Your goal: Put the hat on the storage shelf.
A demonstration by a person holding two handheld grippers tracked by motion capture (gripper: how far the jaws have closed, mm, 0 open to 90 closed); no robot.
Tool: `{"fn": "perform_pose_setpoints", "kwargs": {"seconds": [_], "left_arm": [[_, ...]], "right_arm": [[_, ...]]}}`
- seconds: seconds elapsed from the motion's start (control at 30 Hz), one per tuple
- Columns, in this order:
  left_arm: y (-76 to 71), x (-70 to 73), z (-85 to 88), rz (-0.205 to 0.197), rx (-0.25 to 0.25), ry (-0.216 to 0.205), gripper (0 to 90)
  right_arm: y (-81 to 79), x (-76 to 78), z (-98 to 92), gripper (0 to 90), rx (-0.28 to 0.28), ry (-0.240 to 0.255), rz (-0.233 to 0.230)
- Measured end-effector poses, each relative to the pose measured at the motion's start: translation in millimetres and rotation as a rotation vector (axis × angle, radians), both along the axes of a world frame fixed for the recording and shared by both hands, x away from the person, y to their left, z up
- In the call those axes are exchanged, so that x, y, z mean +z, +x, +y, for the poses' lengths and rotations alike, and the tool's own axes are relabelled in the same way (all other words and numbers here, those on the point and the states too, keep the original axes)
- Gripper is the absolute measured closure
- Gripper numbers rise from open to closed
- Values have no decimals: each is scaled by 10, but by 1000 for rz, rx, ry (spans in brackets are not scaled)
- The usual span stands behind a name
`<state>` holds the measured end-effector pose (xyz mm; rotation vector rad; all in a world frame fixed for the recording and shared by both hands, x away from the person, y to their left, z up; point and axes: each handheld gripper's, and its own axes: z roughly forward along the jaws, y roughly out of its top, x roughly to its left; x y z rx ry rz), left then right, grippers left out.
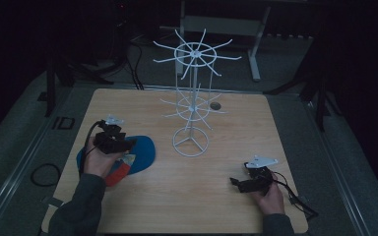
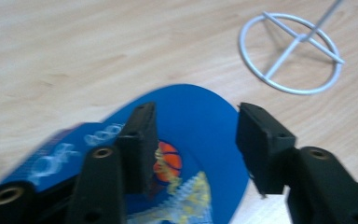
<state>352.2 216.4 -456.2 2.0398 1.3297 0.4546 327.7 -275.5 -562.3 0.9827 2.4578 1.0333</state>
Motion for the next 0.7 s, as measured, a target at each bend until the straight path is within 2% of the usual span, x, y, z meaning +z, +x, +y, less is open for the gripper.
{"fn": "perform_pose_setpoints", "kwargs": {"seconds": [0.07, 0.2, 0.23, 0.27, 0.3, 0.4, 0.53, 0.7], "left_arm": [[34, 11, 106, 6, 16, 2, 371], [62, 13, 216, 11, 28, 6, 316], [84, 11, 295, 15, 50, 16, 305], [84, 11, 295, 15, 50, 16, 304], [109, 4, 383, 23, 63, 6, 292], [129, -13, 462, 34, 63, -5, 272], [180, -85, 616, 77, 59, 2, 224], [202, -156, 670, 99, 48, 12, 223]], "right_arm": [[0, 0, 0, 115, 0, 0, 1], [-2, 0, 1, 115, -1, 0, 2], [-2, 0, 1, 115, -1, 1, 2], [-2, 0, 1, 115, -1, 0, 2], [-2, 0, 1, 115, -1, 0, 2], [-2, 0, 1, 116, -1, 1, 2], [-2, 0, 1, 115, -1, 1, 2], [-2, 0, 1, 115, -1, 1, 2]]}}
